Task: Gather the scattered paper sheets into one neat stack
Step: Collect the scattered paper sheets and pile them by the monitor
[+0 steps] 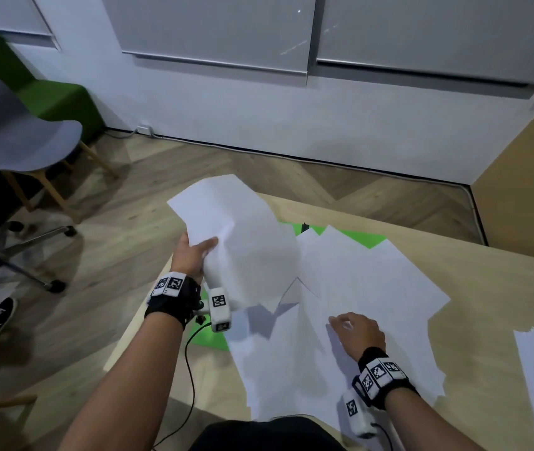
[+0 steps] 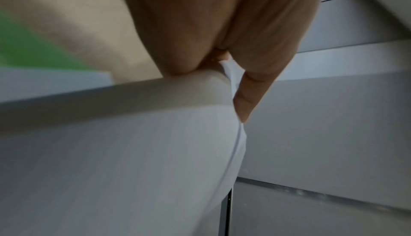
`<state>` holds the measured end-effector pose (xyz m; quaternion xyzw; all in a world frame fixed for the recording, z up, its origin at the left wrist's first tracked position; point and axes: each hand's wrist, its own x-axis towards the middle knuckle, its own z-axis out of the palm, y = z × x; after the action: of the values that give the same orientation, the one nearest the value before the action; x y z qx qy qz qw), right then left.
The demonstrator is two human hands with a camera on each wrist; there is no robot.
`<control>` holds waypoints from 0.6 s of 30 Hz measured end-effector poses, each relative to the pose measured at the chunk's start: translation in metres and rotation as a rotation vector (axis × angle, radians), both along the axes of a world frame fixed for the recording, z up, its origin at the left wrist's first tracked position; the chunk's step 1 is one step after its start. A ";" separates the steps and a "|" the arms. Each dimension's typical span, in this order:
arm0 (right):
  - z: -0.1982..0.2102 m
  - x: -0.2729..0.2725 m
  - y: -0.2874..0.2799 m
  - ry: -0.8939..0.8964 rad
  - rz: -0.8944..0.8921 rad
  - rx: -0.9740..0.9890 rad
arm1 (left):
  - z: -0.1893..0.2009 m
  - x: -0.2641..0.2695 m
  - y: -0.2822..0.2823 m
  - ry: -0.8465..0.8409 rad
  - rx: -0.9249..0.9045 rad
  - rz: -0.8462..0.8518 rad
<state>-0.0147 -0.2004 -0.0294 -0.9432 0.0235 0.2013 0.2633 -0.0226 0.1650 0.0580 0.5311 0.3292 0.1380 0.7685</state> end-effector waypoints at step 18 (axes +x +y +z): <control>-0.013 -0.011 0.060 0.628 -0.479 0.976 | -0.097 -0.090 -0.050 0.764 -0.083 0.083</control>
<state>-0.0256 -0.1409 -0.0428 -0.5786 0.2157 0.3919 0.6820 -0.1126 0.1150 -0.0386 0.4990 0.6184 -0.0524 0.6049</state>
